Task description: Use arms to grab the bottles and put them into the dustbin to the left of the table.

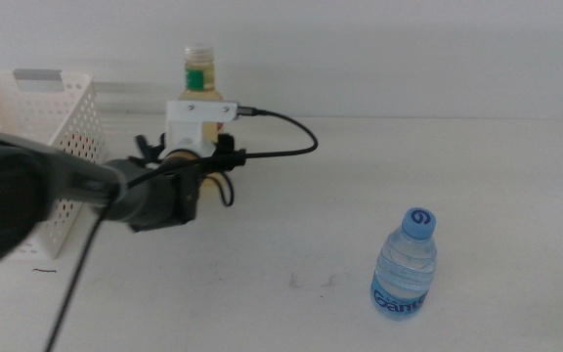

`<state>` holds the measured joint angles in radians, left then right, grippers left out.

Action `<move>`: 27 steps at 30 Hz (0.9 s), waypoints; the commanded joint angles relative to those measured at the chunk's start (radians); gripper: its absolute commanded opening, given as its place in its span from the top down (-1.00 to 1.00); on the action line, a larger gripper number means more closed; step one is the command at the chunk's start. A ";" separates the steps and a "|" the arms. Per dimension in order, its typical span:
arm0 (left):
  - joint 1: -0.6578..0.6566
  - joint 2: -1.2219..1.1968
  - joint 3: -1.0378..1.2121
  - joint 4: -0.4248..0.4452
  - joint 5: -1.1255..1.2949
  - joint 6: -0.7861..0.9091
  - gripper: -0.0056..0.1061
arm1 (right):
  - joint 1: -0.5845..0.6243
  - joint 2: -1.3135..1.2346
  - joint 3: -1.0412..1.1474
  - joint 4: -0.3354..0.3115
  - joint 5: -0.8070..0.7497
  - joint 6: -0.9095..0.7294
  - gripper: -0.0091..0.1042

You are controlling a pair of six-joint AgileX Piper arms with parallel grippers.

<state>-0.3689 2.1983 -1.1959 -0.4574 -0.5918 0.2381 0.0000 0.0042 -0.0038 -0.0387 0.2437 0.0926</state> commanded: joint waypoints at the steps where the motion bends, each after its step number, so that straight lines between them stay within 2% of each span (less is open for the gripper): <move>1: -0.001 -0.150 0.110 0.002 -0.074 0.021 0.93 | 0.001 -0.004 0.004 -0.008 -0.008 -0.004 -0.76; 5: -0.001 -0.360 0.271 -0.010 0.068 0.106 0.93 | 0.001 -0.004 0.004 -0.008 -0.008 -0.004 -0.76; 11: 0.011 -0.623 0.325 -0.097 0.508 0.266 0.93 | 0.001 -0.004 0.004 -0.008 -0.008 -0.004 -0.76; 18: 0.068 -0.796 0.324 -0.003 0.778 0.277 0.93 | 0.001 -0.004 0.004 -0.008 -0.008 -0.004 -0.76; 20: 0.080 -0.819 0.324 0.002 0.806 0.277 0.93 | 0.001 -0.004 0.004 -0.008 -0.008 -0.004 -0.76; 24: 0.082 -0.837 0.324 0.099 0.821 0.281 0.93 | 0.001 -0.004 0.004 -0.008 -0.008 -0.004 -0.76; 27: 0.082 -0.837 0.324 0.118 0.829 0.278 0.93 | 0.001 -0.004 0.004 -0.008 -0.008 -0.004 -0.76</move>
<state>-0.2891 1.3841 -0.8641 -0.3517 0.2866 0.5198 0.0000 0.0042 -0.0038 -0.0387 0.2437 0.0926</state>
